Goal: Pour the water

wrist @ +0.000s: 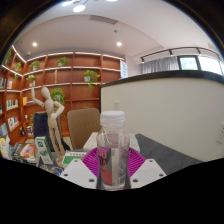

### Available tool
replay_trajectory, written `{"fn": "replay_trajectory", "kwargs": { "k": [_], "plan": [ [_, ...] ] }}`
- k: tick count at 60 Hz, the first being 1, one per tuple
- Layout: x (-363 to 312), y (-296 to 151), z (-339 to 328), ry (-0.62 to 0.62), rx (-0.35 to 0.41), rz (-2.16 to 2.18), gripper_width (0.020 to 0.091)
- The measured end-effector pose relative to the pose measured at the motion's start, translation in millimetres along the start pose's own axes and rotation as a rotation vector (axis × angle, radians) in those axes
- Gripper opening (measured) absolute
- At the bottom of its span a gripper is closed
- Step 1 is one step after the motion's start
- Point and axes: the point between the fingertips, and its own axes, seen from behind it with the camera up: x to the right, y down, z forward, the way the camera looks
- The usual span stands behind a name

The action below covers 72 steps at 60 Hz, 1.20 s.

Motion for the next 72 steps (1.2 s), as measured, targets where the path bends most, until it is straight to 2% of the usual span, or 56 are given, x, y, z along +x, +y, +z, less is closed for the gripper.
{"fn": "replay_trajectory", "kwargs": {
  "k": [7,16,21,26,35,42,45,62,72],
  "plan": [
    [3,28,11,-0.008,-0.020,0.016,0.0359],
    [7,44,16,-0.008,-0.008,-0.012,0.0367],
    [10,59,19,-0.016,-0.032,-0.008,0.0378],
    [9,58,17,-0.020,-0.008,0.013,0.0396],
    [10,58,15,-0.020,0.002,0.049,0.0516],
    [0,50,1,-0.087,0.020,0.111,0.0763],
    [-3,49,-9,-0.103,0.021,0.124,0.0823],
    [-15,66,-108,-0.165,-0.049,0.027,0.0836],
    [-16,50,-174,-0.192,-0.070,-0.106,0.0840]
  ]
}}
